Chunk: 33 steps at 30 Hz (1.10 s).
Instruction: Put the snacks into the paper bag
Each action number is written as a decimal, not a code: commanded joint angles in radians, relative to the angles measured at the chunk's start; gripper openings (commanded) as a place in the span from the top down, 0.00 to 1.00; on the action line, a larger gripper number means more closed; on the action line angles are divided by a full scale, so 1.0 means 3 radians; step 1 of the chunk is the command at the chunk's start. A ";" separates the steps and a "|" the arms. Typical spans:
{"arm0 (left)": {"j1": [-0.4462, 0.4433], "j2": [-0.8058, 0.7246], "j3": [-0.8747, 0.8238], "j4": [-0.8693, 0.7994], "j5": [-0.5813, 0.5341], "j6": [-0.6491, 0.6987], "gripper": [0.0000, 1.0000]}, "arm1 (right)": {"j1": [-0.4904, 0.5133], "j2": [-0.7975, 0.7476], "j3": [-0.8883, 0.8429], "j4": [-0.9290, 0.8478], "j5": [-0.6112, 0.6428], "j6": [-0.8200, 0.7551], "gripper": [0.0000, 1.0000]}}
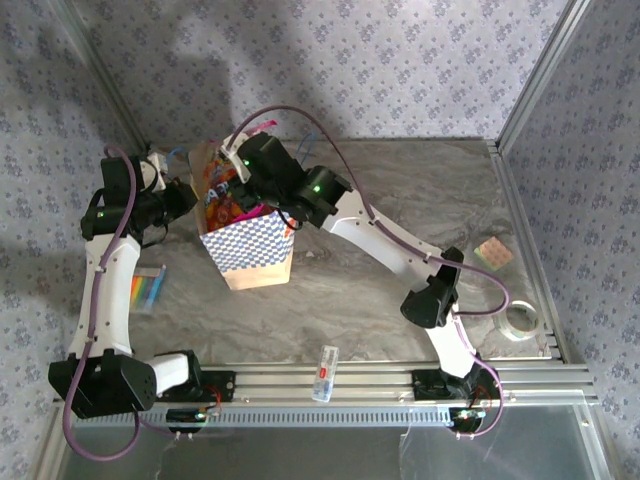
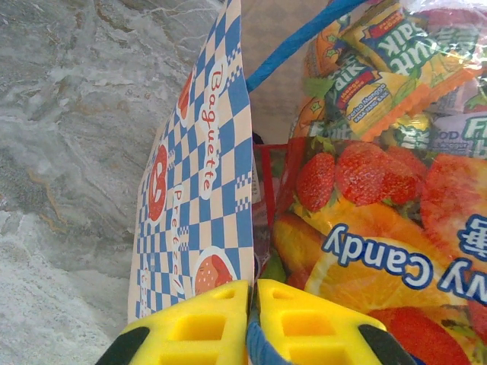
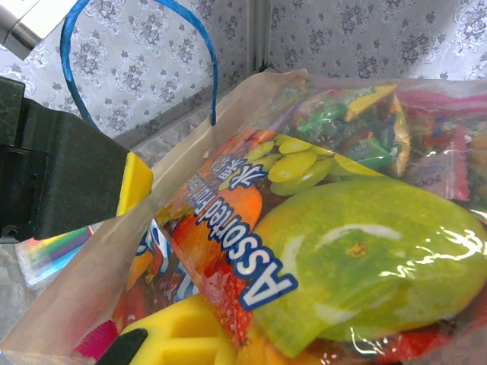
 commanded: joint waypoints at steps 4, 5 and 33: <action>0.0021 -0.0045 0.0014 0.0050 0.0103 -0.0030 0.89 | 0.0038 -0.0340 -0.0002 0.0503 0.0156 -0.0104 1.00; 0.0022 -0.0047 0.0018 0.0050 0.0104 -0.0025 0.89 | 0.0047 -0.0357 -0.0032 0.0514 0.0165 -0.0104 1.00; 0.0023 -0.0028 0.0034 0.0046 0.0154 -0.0041 0.89 | 0.0112 -0.0312 -0.0031 0.0541 0.0190 -0.0242 1.00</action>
